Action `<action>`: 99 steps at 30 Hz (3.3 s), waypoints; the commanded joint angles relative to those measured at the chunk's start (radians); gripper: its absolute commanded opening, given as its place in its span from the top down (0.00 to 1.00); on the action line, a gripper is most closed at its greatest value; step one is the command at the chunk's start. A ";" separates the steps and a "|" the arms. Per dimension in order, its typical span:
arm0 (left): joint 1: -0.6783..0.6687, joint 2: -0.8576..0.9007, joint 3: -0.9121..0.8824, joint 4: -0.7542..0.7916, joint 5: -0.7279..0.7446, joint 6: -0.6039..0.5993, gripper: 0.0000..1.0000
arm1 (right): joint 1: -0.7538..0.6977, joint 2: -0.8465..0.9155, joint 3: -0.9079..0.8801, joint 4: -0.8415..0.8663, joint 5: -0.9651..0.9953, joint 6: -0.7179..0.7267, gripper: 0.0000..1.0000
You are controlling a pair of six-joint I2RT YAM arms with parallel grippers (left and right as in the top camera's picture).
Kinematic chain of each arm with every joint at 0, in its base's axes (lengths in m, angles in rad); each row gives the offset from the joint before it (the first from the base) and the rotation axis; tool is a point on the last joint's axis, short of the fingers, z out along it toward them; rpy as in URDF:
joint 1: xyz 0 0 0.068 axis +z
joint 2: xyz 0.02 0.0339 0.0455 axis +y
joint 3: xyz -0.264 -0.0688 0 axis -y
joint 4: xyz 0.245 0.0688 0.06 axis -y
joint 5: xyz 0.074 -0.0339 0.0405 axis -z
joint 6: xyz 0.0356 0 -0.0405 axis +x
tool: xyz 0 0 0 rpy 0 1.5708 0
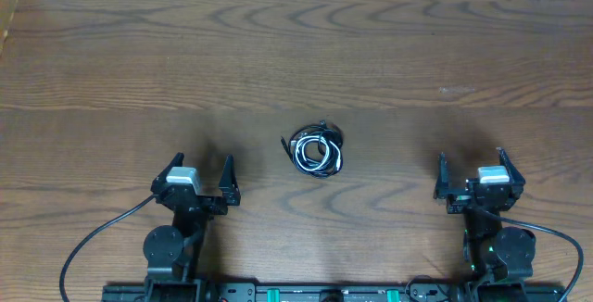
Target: Untangle cables
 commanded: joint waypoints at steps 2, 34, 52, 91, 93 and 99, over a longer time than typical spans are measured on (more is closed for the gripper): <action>-0.001 -0.007 -0.011 -0.041 0.010 0.014 0.02 | 0.010 -0.005 -0.001 -0.002 0.015 -0.014 0.01; -0.001 -0.007 -0.011 -0.041 0.010 0.014 0.02 | 0.010 -0.005 -0.001 -0.002 0.015 -0.014 0.01; -0.001 -0.007 -0.011 -0.041 0.010 0.014 0.02 | 0.010 -0.005 -0.001 -0.002 0.015 -0.014 0.01; -0.001 -0.007 -0.008 0.097 0.116 0.011 0.02 | 0.010 0.000 -0.001 -0.002 0.015 -0.014 0.01; -0.001 -0.007 0.014 0.176 0.196 -0.004 0.02 | 0.010 0.000 -0.001 -0.002 0.015 -0.014 0.01; -0.001 -0.007 0.201 0.287 0.330 -0.105 0.02 | 0.010 0.000 -0.001 -0.002 0.015 -0.014 0.01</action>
